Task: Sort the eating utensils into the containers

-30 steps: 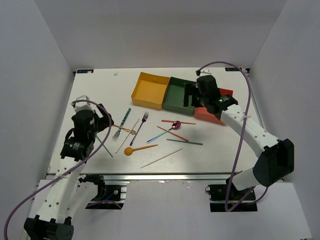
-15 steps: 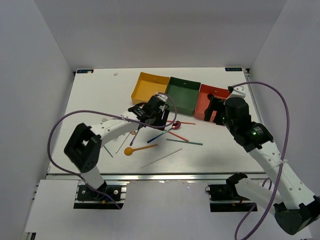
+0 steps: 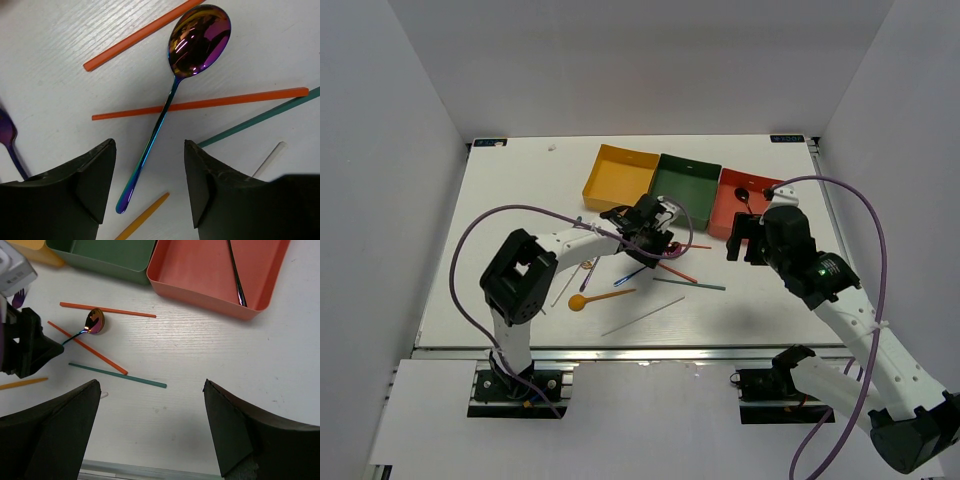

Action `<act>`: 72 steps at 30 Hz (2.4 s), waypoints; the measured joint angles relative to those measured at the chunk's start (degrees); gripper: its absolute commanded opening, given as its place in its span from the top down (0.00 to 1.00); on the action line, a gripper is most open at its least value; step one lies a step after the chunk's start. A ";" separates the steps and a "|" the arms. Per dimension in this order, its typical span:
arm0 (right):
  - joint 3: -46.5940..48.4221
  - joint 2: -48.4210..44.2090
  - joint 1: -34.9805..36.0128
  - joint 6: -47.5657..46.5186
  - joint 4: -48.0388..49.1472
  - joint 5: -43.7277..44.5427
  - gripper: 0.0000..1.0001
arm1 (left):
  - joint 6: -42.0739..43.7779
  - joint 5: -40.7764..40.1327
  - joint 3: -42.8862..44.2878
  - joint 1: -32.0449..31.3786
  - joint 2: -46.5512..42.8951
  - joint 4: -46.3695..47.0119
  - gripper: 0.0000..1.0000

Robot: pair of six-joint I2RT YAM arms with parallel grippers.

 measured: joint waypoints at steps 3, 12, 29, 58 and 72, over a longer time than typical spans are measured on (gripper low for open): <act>0.00 0.00 0.00 -0.20 0.48 -0.68 0.12 | 1.11 0.66 1.01 0.00 2.08 -0.02 0.38; -0.83 -0.13 0.00 -1.09 1.51 -2.12 0.12 | 3.37 2.58 2.40 0.00 6.23 -0.20 0.55; -0.83 -1.64 0.00 -1.40 1.95 -2.91 0.12 | 3.32 2.82 3.10 0.00 6.78 -0.26 1.00; -3.58 -6.67 -2.16 5.95 14.29 -4.98 0.18 | -23.67 4.15 15.02 -0.09 -6.51 22.27 1.00; -0.20 8.09 -2.21 -0.90 24.24 -29.44 0.36 | -35.56 9.42 10.36 -0.26 -7.23 32.09 1.00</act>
